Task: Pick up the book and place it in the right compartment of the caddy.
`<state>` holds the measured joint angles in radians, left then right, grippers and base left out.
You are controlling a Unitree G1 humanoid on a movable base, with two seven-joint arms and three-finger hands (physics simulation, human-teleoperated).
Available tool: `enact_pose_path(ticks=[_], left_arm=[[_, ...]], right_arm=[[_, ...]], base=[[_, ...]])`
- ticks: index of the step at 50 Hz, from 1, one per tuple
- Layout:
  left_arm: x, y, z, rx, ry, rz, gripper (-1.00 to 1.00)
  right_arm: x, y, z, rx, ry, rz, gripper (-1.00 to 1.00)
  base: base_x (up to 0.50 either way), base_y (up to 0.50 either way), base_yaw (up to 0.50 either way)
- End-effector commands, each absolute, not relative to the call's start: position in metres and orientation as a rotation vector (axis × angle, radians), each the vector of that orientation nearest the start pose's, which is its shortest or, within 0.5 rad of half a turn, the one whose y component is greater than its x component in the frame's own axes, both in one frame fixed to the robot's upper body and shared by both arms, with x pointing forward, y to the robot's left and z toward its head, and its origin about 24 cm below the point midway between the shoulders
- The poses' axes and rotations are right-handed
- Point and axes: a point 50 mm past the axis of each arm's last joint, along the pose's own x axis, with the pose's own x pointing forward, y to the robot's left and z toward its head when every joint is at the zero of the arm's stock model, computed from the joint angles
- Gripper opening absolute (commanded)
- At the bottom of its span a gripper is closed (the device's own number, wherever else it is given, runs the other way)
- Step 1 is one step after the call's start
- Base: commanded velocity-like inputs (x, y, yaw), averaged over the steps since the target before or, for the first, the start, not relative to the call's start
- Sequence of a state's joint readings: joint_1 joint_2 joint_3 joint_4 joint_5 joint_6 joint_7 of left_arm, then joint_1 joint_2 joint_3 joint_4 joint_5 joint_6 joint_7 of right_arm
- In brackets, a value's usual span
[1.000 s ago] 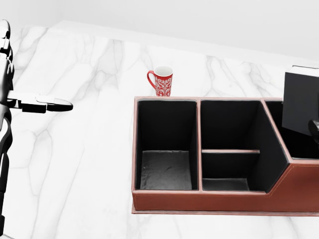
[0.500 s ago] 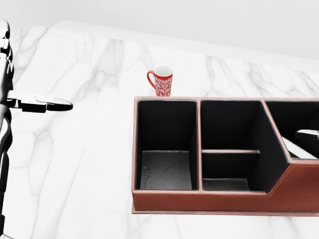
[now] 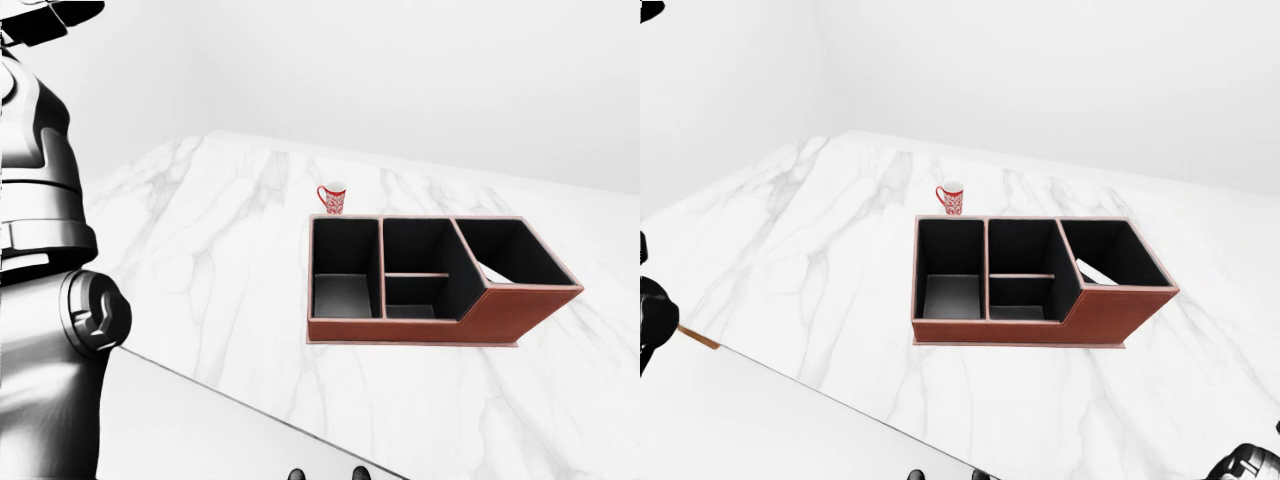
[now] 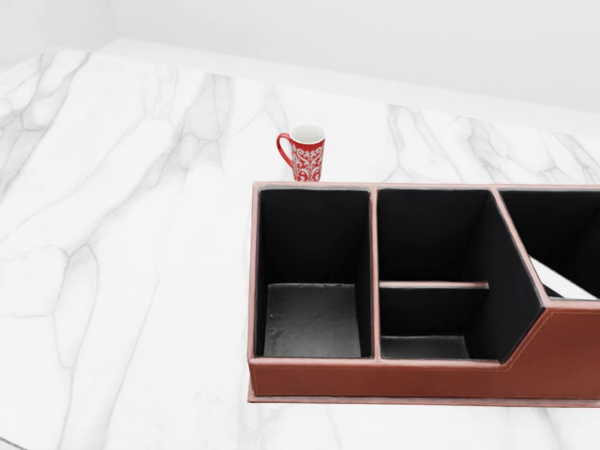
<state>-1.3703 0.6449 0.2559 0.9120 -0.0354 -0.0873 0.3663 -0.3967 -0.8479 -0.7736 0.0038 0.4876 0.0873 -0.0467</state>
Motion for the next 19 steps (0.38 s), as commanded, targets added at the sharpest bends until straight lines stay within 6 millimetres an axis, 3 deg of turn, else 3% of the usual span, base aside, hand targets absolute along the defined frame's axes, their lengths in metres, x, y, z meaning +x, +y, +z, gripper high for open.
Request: enact_pose_path(ticks=[1, 3, 5, 7, 13, 19], left_arm=[[0.321, 0.324, 0.438, -0.178, -0.821, 0.867, 1.00], [0.312, 0.324, 0.451, -0.209, -0.869, 0.856, 1.00], [0.304, 0.322, 0.463, -0.217, -0.914, 0.846, 1.00], [0.300, 0.320, 0.469, -0.219, -0.936, 0.833, 1.00], [0.300, 0.321, 0.467, -0.226, -0.937, 0.839, 1.00], [0.293, 0.327, 0.471, -0.259, -0.957, 0.867, 1.00]], right_arm=[[0.115, -0.387, 0.373, -0.204, -1.123, -0.687, 1.00], [0.100, -0.391, 0.370, -0.214, -1.140, -0.725, 1.00], [0.081, -0.393, 0.384, -0.222, -1.199, -0.750, 1.00], [0.074, -0.398, 0.379, -0.209, -1.197, -0.762, 1.00], [0.058, -0.407, 0.376, -0.218, -1.189, -0.805, 1.00], [0.021, -0.412, 0.382, -0.234, -1.263, -0.871, 1.00]], base=[[0.00, 0.00, 0.00], [0.00, 0.00, 0.00], [0.00, 0.00, 0.00], [0.00, 0.00, 0.00], [0.00, 0.00, 0.00], [0.00, 0.00, 0.00]])
